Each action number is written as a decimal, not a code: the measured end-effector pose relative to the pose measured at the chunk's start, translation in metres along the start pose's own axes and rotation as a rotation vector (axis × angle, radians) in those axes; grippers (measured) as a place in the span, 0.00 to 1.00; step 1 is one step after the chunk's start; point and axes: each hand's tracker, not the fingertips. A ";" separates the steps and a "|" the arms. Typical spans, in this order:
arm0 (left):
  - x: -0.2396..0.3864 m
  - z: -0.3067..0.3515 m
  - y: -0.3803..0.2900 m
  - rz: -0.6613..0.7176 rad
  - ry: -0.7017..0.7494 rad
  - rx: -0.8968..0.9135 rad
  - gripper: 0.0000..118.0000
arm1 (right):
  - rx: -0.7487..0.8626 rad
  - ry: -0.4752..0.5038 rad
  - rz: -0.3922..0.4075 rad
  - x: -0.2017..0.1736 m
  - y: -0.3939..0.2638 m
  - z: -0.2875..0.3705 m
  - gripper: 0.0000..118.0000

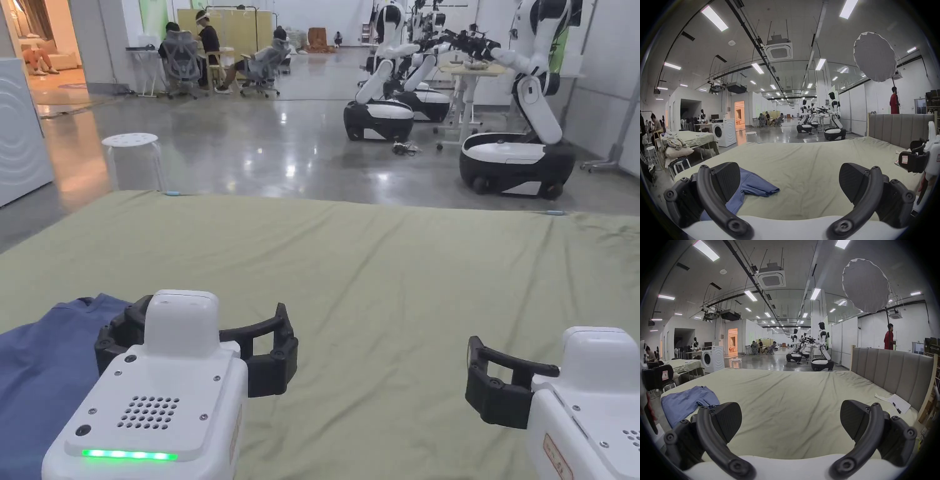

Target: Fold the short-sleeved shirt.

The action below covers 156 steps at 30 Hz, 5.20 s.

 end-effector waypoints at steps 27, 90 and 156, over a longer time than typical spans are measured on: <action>0.014 0.011 0.003 -0.007 0.013 -0.017 0.92 | 0.008 -0.016 -0.026 0.001 0.003 0.013 0.27; -0.281 -0.340 -0.172 0.180 0.256 -0.966 0.86 | -0.270 0.440 0.175 -0.147 -0.074 -0.120 0.01; -0.111 -0.001 -0.035 0.188 0.100 -0.208 0.00 | -0.101 0.170 -0.008 -0.024 -0.013 -0.011 0.01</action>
